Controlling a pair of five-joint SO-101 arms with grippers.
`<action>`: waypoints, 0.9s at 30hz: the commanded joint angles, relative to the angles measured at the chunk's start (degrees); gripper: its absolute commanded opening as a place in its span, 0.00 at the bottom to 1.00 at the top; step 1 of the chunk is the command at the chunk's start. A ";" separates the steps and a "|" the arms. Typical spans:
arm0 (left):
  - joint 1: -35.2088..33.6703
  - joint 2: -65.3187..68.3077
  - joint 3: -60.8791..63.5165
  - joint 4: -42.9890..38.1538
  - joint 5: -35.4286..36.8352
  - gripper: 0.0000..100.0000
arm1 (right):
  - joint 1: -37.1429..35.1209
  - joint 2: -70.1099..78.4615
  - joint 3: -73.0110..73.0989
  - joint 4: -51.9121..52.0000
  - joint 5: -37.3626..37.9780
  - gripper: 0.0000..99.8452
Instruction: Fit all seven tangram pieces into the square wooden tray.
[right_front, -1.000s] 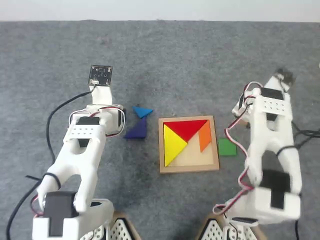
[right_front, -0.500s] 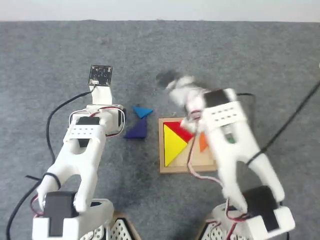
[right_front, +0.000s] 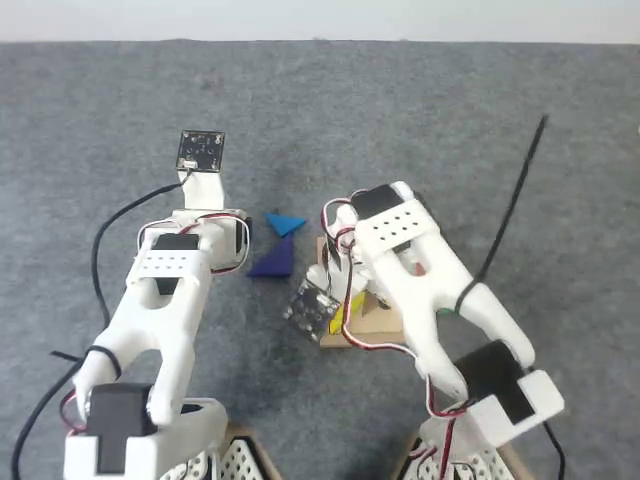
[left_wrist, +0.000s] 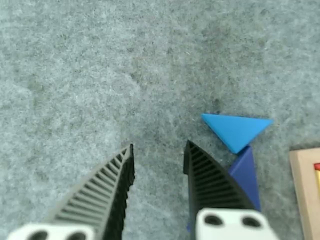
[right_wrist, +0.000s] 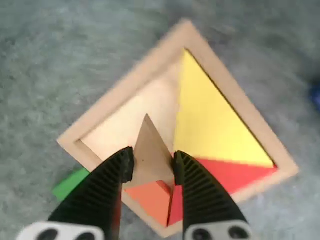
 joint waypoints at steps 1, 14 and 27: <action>0.18 -2.55 -0.57 -1.23 -0.70 0.16 | -0.04 -0.40 -3.69 0.92 4.84 0.06; 0.35 -2.46 -0.31 -1.41 -0.70 0.16 | 4.97 -0.04 -4.57 0.84 8.97 0.15; 1.85 -2.46 -0.04 -1.14 -0.70 0.16 | 5.93 -7.25 -0.35 -2.95 -73.41 0.14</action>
